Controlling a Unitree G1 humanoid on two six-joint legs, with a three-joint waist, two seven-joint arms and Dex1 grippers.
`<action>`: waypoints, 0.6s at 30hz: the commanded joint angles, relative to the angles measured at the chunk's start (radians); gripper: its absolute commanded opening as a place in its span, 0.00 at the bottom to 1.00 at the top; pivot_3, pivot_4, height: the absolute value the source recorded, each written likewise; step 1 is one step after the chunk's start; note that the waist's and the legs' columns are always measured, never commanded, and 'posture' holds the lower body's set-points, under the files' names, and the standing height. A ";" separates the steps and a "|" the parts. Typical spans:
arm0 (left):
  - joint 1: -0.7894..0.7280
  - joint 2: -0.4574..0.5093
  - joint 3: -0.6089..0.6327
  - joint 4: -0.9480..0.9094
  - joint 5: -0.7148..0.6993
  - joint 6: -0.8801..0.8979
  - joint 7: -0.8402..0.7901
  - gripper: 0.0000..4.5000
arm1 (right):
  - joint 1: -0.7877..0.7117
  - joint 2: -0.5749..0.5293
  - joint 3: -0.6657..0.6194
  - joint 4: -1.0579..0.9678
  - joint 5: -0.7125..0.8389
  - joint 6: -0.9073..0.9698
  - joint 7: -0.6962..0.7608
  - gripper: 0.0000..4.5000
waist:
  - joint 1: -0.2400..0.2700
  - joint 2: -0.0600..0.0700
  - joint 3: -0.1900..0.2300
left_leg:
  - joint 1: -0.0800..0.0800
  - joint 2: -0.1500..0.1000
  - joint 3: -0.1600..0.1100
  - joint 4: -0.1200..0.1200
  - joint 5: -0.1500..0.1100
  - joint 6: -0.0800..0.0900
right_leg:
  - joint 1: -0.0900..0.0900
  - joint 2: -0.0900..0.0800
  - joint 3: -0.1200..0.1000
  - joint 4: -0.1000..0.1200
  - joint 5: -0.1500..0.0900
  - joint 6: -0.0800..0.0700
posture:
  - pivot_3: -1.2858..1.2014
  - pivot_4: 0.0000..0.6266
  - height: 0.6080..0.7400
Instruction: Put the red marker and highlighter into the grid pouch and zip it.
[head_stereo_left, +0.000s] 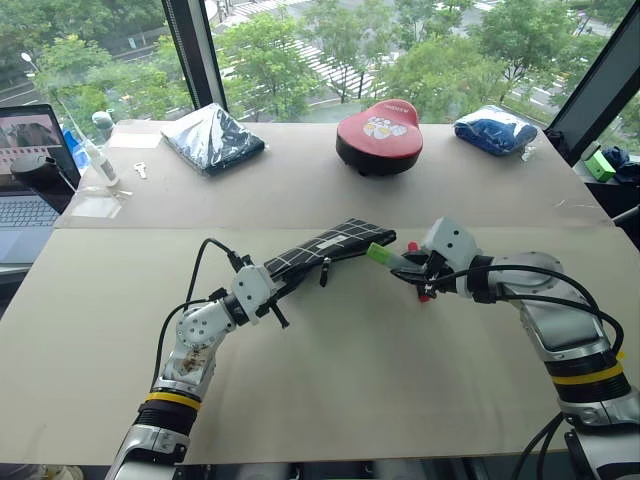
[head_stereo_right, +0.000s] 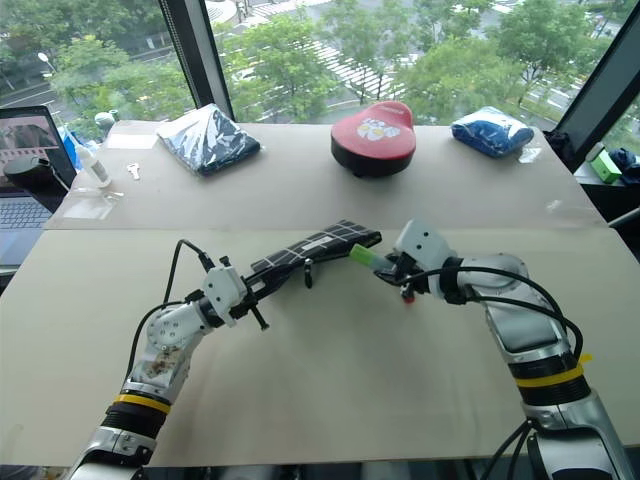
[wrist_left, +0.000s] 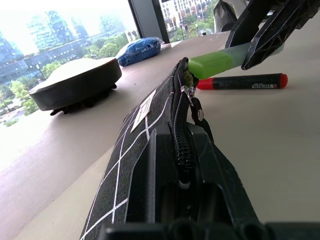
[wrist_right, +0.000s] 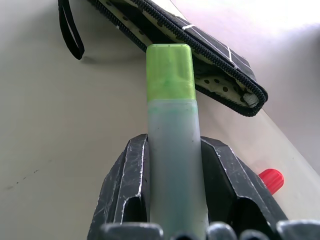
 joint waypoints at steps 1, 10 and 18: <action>-0.011 0.001 0.005 -0.048 -0.011 -0.004 0.003 0.00 | -0.042 -0.002 -0.004 0.013 -0.015 -0.002 -0.015 0.24 | 0.000 0.000 0.000 | 0.000 0.000 0.000 0.000 0.000 0.000 | 0.000 0.000 0.000 0.000 0.000 0.000 | 0.52 0.24 1.00; 0.015 0.040 -0.055 -0.031 0.044 -0.073 -0.061 0.00 | -0.155 0.020 0.084 0.110 -0.085 -0.048 0.000 0.24 | -0.001 0.000 0.000 | 0.000 0.000 0.000 0.000 0.001 -0.001 | 0.000 0.000 0.000 0.000 0.000 0.000 | 0.52 0.24 1.00; 0.011 0.039 -0.059 -0.017 0.035 -0.079 -0.070 0.00 | -0.181 -0.007 0.256 0.113 -0.302 -0.306 0.002 0.24 | -0.001 0.001 0.000 | -0.001 0.000 0.000 0.000 0.001 -0.001 | -0.001 0.000 0.000 0.000 0.000 0.000 | 0.52 0.24 1.00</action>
